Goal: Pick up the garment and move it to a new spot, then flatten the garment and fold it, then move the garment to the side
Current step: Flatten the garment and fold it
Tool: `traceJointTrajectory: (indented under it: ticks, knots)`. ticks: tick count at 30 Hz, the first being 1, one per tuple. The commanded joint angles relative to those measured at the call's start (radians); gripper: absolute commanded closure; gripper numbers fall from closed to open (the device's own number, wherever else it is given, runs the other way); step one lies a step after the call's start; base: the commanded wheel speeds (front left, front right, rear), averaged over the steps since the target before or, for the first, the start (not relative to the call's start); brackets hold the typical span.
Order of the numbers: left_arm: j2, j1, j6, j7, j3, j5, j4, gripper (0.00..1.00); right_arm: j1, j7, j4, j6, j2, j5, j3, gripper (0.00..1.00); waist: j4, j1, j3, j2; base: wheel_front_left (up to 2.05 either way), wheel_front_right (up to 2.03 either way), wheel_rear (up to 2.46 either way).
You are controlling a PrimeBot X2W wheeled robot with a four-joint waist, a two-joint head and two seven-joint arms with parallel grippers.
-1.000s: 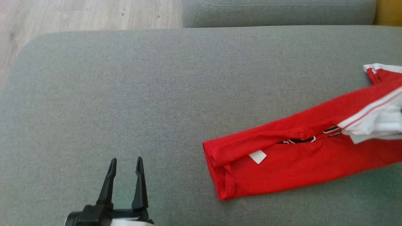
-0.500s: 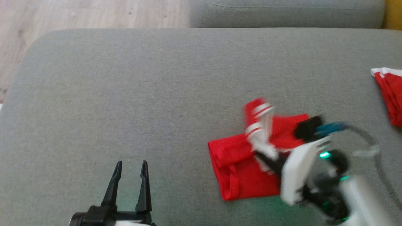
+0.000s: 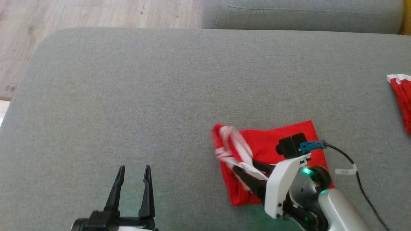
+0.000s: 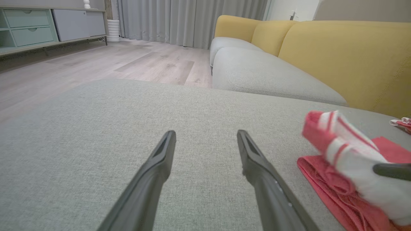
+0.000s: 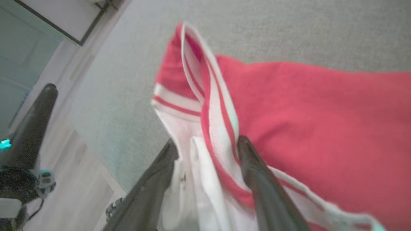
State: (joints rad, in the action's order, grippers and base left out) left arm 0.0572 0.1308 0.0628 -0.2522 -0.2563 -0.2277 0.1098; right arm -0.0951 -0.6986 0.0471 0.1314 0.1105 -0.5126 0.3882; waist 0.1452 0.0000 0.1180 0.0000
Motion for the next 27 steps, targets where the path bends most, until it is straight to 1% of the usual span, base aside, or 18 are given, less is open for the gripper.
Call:
traceJointTrajectory:
  ticks: [1, 3, 8, 10, 14, 17, 18, 20, 24, 27]
  knots:
    - [-0.007, -0.021, 0.008, -0.01, 0.034, -0.002, -0.029, 0.0, -0.025, 0.018, -0.036, -0.001, -0.023, -0.009, 0.011, 0.0, -0.003, 0.0, -0.002, 0.0, 0.0, 0.0, 0.0]
    - [-0.007, -0.021, 0.011, -0.01, 0.031, -0.004, -0.03, 0.0, -0.025, 0.054, -0.049, -0.001, -0.039, -0.032, -0.004, 0.0, -0.008, 0.0, -0.005, 0.0, 0.0, 0.0, 0.0]
    - [-0.007, -0.016, 0.014, -0.01, 0.031, -0.006, -0.039, 0.0, -0.037, 0.171, -0.121, -0.001, -0.056, -0.01, -0.101, 0.0, -0.034, 0.0, -0.018, 0.0, 0.0, 0.0, 0.0]
    - [-0.007, -0.013, 0.01, -0.01, 0.034, 0.003, -0.038, 0.0, -0.042, 0.216, -0.153, -0.001, -0.057, 0.032, -0.132, 0.0, -0.049, 0.0, -0.024, 0.0, 0.0, 0.0, 0.0]
    - [-0.007, -0.019, 0.001, -0.01, 0.053, 0.032, -0.041, 0.0, -0.028, 0.324, -0.178, -0.001, -0.022, 0.129, -0.202, 0.0, -0.082, 0.0, -0.039, 0.0, 0.0, 0.0, 0.0]
    - [-0.007, -0.024, -0.007, -0.01, 0.067, 0.048, -0.04, 0.0, 0.005, 0.416, -0.152, -0.001, 0.035, 0.215, -0.249, 0.0, -0.098, 0.0, -0.053, 0.0, 0.0, 0.0, 0.0]
    - [-0.007, -0.029, -0.013, -0.01, 0.075, 0.055, -0.04, 0.0, 0.037, 0.479, -0.12, -0.001, 0.054, 0.251, -0.282, 0.0, -0.106, 0.0, -0.061, 0.0, 0.0, 0.0, 0.0]
    - [-0.007, -0.032, -0.018, -0.01, 0.082, 0.062, -0.042, 0.0, 0.069, 0.548, -0.084, -0.001, 0.07, 0.29, -0.315, 0.0, -0.113, 0.0, -0.069, 0.0, 0.0, 0.0, 0.0]
    - [-0.007, -0.031, -0.035, -0.01, 0.089, 0.092, -0.03, 0.0, 0.131, 0.685, -0.002, -0.001, 0.079, 0.368, -0.37, 0.0, -0.119, 0.0, -0.092, 0.0, 0.0, 0.0, 0.0]
    - [-0.007, -0.026, -0.045, -0.01, 0.097, 0.11, -0.017, 0.0, 0.17, 0.789, 0.061, -0.001, 0.069, 0.417, -0.401, 0.0, -0.117, 0.0, -0.111, 0.0, 0.0, 0.0, 0.0]
